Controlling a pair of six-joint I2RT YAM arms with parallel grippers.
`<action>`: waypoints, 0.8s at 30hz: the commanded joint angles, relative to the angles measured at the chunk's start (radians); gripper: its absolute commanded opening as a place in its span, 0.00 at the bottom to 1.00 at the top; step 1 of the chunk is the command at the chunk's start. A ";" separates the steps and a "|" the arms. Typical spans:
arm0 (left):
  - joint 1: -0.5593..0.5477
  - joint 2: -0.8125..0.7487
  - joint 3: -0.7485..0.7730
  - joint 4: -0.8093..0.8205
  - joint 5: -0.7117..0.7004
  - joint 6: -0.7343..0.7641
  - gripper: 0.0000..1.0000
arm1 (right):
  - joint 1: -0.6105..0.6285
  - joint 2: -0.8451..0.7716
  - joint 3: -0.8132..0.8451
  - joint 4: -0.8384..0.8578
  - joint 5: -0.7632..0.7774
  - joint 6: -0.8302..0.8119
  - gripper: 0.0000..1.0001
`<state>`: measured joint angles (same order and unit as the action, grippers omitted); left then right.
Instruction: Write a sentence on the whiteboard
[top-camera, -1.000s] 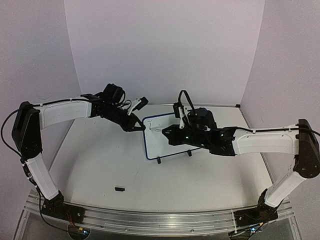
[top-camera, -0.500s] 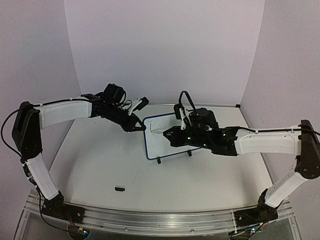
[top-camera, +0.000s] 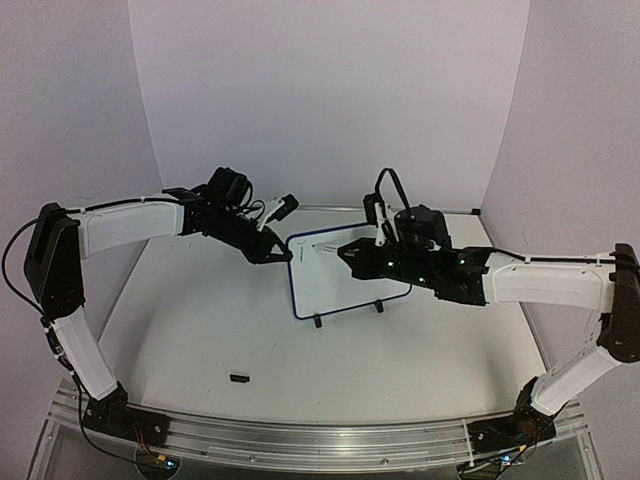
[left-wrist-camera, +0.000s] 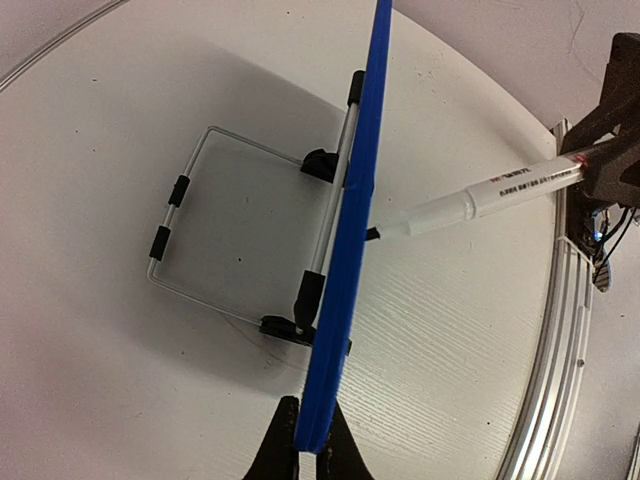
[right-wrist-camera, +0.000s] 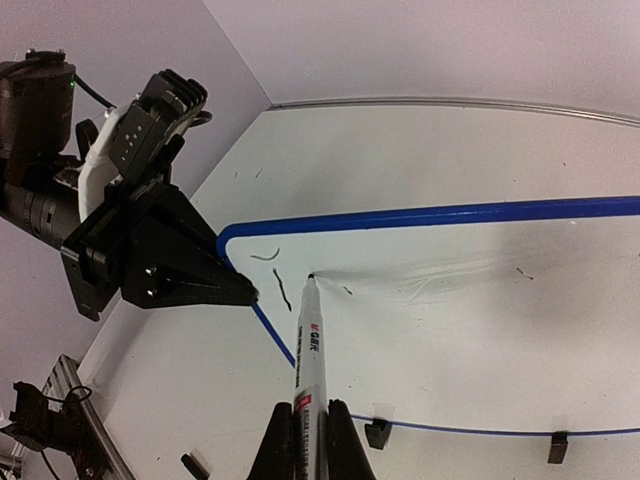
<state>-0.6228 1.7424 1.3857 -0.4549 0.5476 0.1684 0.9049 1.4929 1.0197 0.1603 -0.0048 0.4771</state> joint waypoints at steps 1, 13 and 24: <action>-0.006 -0.001 0.027 -0.019 -0.033 0.029 0.00 | -0.009 0.002 -0.007 0.043 -0.026 0.016 0.00; -0.006 0.003 0.029 -0.021 -0.033 0.030 0.00 | -0.028 0.033 -0.003 0.075 -0.066 0.034 0.00; -0.008 0.002 0.029 -0.021 -0.035 0.030 0.00 | -0.030 0.055 -0.006 0.077 -0.064 0.049 0.00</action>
<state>-0.6228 1.7424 1.3857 -0.4547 0.5465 0.1684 0.8803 1.5275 1.0161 0.1976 -0.0791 0.5131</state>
